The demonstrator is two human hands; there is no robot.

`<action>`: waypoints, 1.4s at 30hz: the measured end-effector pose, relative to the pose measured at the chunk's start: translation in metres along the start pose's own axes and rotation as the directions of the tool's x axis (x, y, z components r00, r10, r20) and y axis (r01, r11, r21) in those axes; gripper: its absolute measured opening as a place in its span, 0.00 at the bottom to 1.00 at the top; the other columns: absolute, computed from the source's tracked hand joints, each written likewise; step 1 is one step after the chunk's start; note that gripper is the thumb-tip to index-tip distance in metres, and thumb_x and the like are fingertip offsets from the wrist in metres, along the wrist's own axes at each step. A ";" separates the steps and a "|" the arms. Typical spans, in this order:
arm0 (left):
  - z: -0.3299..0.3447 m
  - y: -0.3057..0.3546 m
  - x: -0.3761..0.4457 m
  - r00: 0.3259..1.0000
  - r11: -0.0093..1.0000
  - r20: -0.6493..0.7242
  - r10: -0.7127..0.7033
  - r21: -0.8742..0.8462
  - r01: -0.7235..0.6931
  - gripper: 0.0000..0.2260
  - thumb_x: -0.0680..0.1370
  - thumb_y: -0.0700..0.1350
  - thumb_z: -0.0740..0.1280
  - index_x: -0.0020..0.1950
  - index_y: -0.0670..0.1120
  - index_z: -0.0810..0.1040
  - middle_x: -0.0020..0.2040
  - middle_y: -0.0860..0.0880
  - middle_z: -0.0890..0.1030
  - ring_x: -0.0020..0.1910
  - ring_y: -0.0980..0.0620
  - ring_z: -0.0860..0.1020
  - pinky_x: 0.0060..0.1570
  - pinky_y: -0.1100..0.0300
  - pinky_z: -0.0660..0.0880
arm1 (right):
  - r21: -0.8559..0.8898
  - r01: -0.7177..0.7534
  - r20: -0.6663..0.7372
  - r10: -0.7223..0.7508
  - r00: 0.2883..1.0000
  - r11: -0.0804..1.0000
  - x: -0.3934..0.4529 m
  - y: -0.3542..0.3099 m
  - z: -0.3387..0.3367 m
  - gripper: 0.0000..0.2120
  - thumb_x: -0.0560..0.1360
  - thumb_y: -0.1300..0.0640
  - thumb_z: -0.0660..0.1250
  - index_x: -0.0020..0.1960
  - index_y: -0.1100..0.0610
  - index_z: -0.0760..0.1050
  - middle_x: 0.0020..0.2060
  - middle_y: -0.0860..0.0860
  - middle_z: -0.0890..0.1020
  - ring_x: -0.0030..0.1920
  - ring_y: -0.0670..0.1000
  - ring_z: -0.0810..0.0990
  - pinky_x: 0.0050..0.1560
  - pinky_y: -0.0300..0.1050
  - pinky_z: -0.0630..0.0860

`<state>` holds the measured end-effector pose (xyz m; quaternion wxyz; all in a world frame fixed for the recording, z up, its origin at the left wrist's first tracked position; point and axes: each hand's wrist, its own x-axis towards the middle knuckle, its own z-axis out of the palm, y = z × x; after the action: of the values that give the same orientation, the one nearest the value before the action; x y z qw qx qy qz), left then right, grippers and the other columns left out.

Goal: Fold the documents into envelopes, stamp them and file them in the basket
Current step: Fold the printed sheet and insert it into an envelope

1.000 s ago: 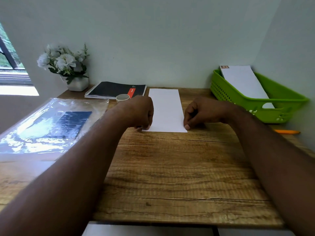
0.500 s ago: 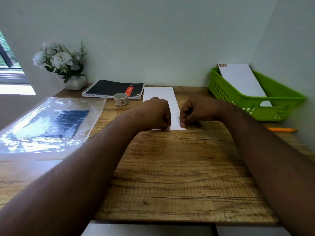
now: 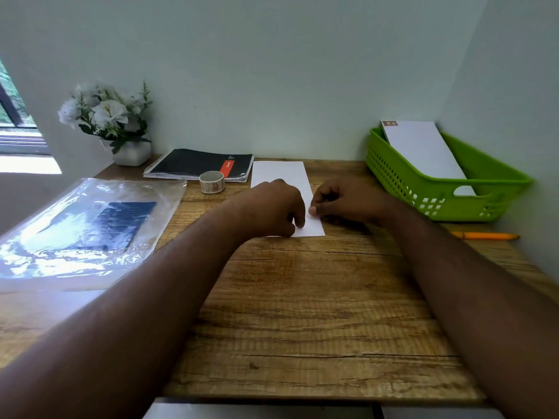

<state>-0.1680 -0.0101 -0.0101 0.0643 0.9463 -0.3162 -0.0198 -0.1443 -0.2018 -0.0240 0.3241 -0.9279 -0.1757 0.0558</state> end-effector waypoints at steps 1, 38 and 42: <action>0.000 -0.002 0.000 1.000 0.999 0.004 -0.003 -0.035 0.003 0.11 0.76 0.43 0.70 0.58 0.48 0.83 0.53 0.51 0.83 0.50 0.56 0.78 0.57 0.54 0.77 | 0.030 0.004 0.031 -0.005 1.000 1.000 -0.002 0.001 -0.003 0.06 0.71 0.53 0.74 0.44 0.55 0.82 0.33 0.46 0.82 0.32 0.42 0.77 0.34 0.37 0.73; 0.007 -0.009 0.008 0.972 0.999 -0.235 -0.024 0.024 0.031 0.10 0.79 0.40 0.62 0.57 0.48 0.79 0.53 0.48 0.79 0.52 0.48 0.77 0.53 0.50 0.76 | -0.412 0.227 -0.020 -0.258 0.966 0.882 0.001 -0.011 -0.007 0.08 0.72 0.52 0.71 0.51 0.51 0.83 0.42 0.46 0.84 0.43 0.45 0.80 0.46 0.46 0.77; 0.008 -0.014 0.007 0.819 0.996 -0.573 0.012 -0.065 -0.060 0.12 0.77 0.35 0.61 0.57 0.44 0.79 0.51 0.46 0.78 0.51 0.48 0.75 0.52 0.52 0.73 | -0.317 0.369 -0.393 -0.475 0.787 0.874 0.000 -0.016 0.000 0.05 0.74 0.55 0.71 0.45 0.57 0.82 0.35 0.46 0.80 0.36 0.46 0.77 0.38 0.43 0.73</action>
<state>-0.1546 -0.0038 -0.0197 0.1943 0.8991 -0.2993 0.2537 -0.1487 -0.1906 -0.0139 0.2539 -0.8811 -0.3031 -0.2595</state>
